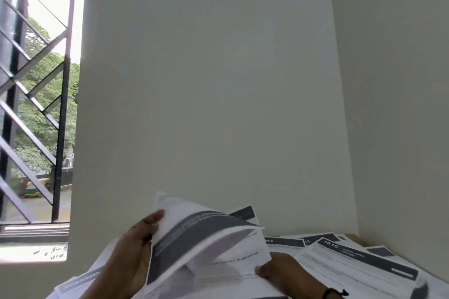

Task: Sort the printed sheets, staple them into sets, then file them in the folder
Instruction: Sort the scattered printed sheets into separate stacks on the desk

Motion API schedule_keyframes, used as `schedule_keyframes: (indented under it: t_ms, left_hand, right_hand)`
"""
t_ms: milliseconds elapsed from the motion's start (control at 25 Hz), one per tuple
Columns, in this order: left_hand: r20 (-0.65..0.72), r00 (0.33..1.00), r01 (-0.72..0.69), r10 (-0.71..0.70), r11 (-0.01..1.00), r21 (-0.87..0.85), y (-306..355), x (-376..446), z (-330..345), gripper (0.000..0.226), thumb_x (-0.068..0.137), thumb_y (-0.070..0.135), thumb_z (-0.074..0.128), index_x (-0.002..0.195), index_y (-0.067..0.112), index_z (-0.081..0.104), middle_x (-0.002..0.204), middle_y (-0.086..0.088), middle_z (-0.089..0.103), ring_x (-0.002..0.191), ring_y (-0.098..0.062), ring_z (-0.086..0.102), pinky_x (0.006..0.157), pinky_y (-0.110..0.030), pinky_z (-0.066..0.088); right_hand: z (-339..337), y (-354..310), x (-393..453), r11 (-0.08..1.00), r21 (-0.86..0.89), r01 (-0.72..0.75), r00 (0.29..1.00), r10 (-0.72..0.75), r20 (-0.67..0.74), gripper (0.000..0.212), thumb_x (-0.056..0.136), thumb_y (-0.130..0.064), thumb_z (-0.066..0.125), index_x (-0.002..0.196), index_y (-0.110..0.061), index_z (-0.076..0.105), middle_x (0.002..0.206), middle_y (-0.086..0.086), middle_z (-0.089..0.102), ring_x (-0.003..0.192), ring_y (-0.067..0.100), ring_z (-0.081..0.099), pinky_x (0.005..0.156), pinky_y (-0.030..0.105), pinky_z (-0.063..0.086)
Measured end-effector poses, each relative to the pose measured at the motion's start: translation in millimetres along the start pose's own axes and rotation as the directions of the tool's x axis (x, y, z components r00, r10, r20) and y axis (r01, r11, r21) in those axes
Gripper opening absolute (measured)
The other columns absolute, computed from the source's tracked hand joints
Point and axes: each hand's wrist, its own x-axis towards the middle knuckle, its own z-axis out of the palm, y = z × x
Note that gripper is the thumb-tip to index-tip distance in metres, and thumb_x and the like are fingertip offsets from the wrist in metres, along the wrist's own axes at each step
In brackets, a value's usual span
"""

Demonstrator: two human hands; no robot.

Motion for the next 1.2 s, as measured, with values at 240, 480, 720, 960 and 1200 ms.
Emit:
schedule_keyframes:
  t_ms: [240,480,720,960,1200]
  left_hand:
    - [-0.102,0.994,0.101,-0.043,0.734,0.671,-19,-7,1,0.022,0.062,0.015,0.068,0.084,0.015,0.067,0.079,-0.012,0.072,0.069,-0.026,0.064,0.070,-0.033,0.047]
    - [-0.044,0.979,0.184,-0.200,0.760,0.624,-21,-13,2,0.033,0.062,0.012,0.086,0.088,0.004,0.068,0.071,-0.007,0.075,0.064,-0.023,0.072,0.064,-0.031,0.052]
    - [-0.034,0.962,0.245,-0.272,0.799,0.550,-34,-14,12,0.085,0.052,-0.007,0.087,0.123,0.009,0.043,0.104,-0.016,0.067,0.095,-0.034,0.064,0.078,-0.043,0.055]
    - [0.088,0.937,0.231,-0.338,0.788,0.570,-34,-18,14,0.077,0.071,-0.020,0.067,0.126,0.024,0.036,0.107,-0.004,0.066,0.098,-0.026,0.064,0.079,-0.043,0.059]
    - [-0.122,0.983,0.154,-0.139,0.253,0.955,-18,-9,-11,0.057,0.086,0.056,0.060,0.125,0.016,0.050,0.116,-0.003,0.064,0.094,-0.020,0.066,0.078,-0.034,0.057]
  right_hand:
    - [-19,-1,-4,0.994,0.088,-0.065,0.985,0.078,-0.154,0.028,0.085,-0.018,0.067,0.112,-0.009,0.068,0.106,0.002,0.065,0.088,0.014,0.059,0.060,0.004,0.042]
    - [-13,0,-7,0.980,0.197,-0.012,0.998,0.023,-0.054,0.020,0.065,-0.010,0.078,0.084,-0.012,0.076,0.086,-0.002,0.075,0.075,0.003,0.068,0.070,0.016,0.053]
    - [-5,-1,-13,0.929,0.370,0.011,0.988,0.047,-0.149,0.016,0.093,-0.015,0.057,0.083,-0.010,0.069,0.101,0.015,0.072,0.081,0.022,0.064,0.068,0.022,0.051]
    - [-9,4,-11,0.806,0.591,-0.022,0.997,-0.024,0.069,0.045,0.087,-0.040,0.065,0.120,-0.009,0.064,0.117,0.008,0.068,0.105,0.031,0.065,0.102,0.045,0.044]
    - [-6,5,-10,0.942,0.334,0.023,0.995,0.011,-0.097,0.018,0.085,0.006,0.062,0.097,-0.005,0.069,0.087,0.009,0.075,0.079,0.030,0.071,0.075,0.036,0.055]
